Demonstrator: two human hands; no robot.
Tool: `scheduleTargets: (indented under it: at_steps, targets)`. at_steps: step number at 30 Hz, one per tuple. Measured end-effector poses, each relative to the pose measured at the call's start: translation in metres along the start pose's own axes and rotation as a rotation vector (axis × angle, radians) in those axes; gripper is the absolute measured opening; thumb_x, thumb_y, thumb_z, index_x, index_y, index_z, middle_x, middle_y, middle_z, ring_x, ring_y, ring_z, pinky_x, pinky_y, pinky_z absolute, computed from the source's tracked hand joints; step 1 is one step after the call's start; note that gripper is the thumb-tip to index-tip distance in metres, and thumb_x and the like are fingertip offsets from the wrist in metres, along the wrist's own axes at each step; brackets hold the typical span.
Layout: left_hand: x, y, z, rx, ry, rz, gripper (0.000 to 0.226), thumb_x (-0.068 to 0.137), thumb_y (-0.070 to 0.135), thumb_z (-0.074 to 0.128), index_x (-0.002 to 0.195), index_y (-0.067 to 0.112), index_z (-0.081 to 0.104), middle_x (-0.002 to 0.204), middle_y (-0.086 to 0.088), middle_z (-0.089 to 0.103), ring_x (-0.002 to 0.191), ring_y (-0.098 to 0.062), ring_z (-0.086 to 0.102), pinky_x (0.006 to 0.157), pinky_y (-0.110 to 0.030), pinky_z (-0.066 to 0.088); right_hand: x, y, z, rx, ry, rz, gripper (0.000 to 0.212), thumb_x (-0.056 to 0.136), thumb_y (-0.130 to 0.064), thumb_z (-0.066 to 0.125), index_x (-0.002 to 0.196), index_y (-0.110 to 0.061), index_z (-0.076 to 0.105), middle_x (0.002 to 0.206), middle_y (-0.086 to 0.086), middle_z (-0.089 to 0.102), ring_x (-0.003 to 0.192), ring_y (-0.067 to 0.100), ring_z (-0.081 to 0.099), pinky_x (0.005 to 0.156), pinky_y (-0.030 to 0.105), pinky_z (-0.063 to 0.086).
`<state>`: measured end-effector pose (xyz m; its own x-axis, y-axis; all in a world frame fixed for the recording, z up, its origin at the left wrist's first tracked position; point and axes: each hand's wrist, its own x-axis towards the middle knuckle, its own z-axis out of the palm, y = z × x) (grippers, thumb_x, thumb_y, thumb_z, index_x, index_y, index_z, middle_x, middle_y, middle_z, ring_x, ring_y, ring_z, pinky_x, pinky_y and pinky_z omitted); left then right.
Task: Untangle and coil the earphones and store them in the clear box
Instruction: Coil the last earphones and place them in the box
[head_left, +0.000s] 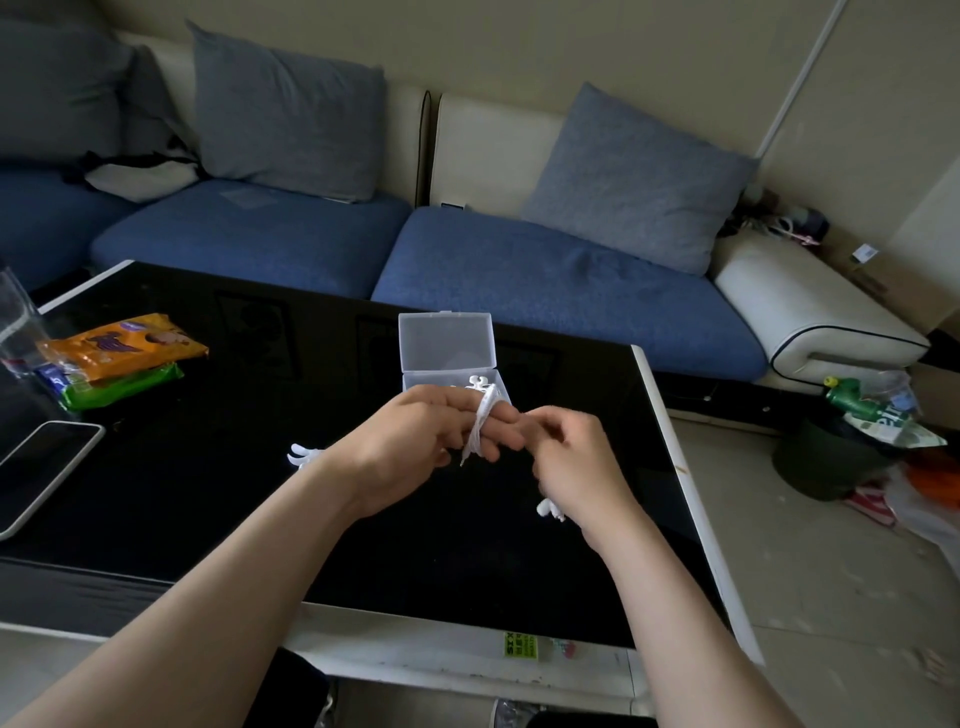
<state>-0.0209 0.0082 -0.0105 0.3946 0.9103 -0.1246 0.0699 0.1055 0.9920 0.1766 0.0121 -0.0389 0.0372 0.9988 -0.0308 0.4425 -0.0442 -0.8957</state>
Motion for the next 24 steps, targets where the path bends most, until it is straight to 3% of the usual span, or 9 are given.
scheduleTargets:
  at_steps: [3,6,8,12,14,17,18,21,24]
  targets:
    - [0.002,-0.001,-0.001,-0.072,0.048,0.003,0.054,0.09,-0.011,0.035,0.127,0.006,0.071,0.12,-0.012,0.078,0.116,-0.028,0.071,0.086,-0.031,0.044,-0.005,-0.002,0.007,-0.017,-0.166,0.056,0.027,0.109,-0.034,0.058,0.097,-0.019,0.077,0.066,-0.003,0.059,0.054,0.011,0.053,0.053,0.029,0.046]
    - [0.003,-0.002,0.0,-0.031,0.09,-0.003,0.054,0.092,-0.011,0.037,0.128,0.01,0.072,0.122,-0.003,0.078,0.115,-0.014,0.073,0.087,-0.028,0.044,-0.013,-0.01,0.011,-0.009,-0.282,0.092,0.026,0.111,-0.025,0.054,0.102,-0.011,0.075,0.066,0.008,0.056,0.048,0.017,0.055,0.045,0.025,0.047]
    - [0.006,-0.007,-0.001,0.03,0.111,-0.003,0.046,0.1,-0.005,0.042,0.128,0.013,0.073,0.123,0.002,0.078,0.114,-0.01,0.073,0.092,-0.027,0.047,-0.016,-0.014,0.013,-0.039,-0.305,0.08,0.025,0.11,-0.019,0.054,0.101,-0.012,0.076,0.064,0.008,0.063,0.051,0.021,0.064,0.05,0.027,0.055]
    - [0.01,-0.014,-0.001,0.202,0.152,-0.003,0.038,0.108,0.003,0.047,0.136,0.018,0.068,0.128,0.007,0.073,0.114,-0.004,0.071,0.091,-0.018,0.053,-0.017,-0.013,0.016,-0.088,-0.339,0.014,0.021,0.104,-0.015,0.06,0.096,-0.01,0.079,0.066,0.009,0.075,0.067,0.024,0.077,0.078,0.04,0.066]
    - [0.011,-0.019,-0.004,0.354,0.151,-0.022,0.036,0.105,0.007,0.048,0.13,0.022,0.069,0.126,0.006,0.073,0.114,-0.007,0.071,0.097,-0.026,0.055,-0.018,-0.014,0.016,-0.118,-0.306,-0.05,0.021,0.101,-0.015,0.063,0.089,-0.01,0.08,0.068,0.008,0.076,0.066,0.022,0.078,0.079,0.039,0.066]
    - [0.009,-0.025,-0.007,0.671,0.087,-0.062,0.027,0.087,0.028,0.045,0.103,0.032,0.066,0.106,0.006,0.073,0.105,-0.021,0.069,0.099,-0.053,0.054,-0.015,-0.012,0.013,-0.187,-0.156,-0.195,0.024,0.095,-0.012,0.066,0.075,-0.012,0.078,0.064,0.007,0.072,0.057,0.024,0.073,0.062,0.037,0.062]
    - [0.009,-0.027,-0.007,0.754,0.056,-0.083,0.024,0.083,0.034,0.043,0.098,0.033,0.062,0.102,0.007,0.07,0.104,-0.024,0.067,0.099,-0.055,0.052,-0.014,-0.011,0.012,-0.227,-0.096,-0.259,0.023,0.093,-0.013,0.068,0.073,-0.014,0.079,0.063,0.004,0.071,0.056,0.021,0.071,0.06,0.037,0.06]
    - [0.01,-0.024,0.001,0.753,-0.024,-0.057,0.022,0.097,0.023,0.048,0.106,0.03,0.067,0.105,0.007,0.071,0.105,-0.02,0.066,0.101,-0.043,0.051,-0.011,-0.008,0.008,-0.246,0.008,-0.364,0.017,0.09,-0.015,0.075,0.077,-0.022,0.082,0.065,-0.01,0.073,0.062,0.008,0.069,0.06,0.027,0.055]
    - [0.011,-0.023,0.006,0.636,-0.081,-0.03,0.032,0.104,0.007,0.044,0.112,0.02,0.072,0.101,0.005,0.078,0.097,-0.013,0.071,0.1,-0.035,0.054,-0.009,-0.005,0.006,-0.198,0.072,-0.347,0.012,0.087,-0.012,0.08,0.083,-0.022,0.082,0.069,-0.009,0.076,0.066,0.0,0.071,0.06,0.014,0.05]
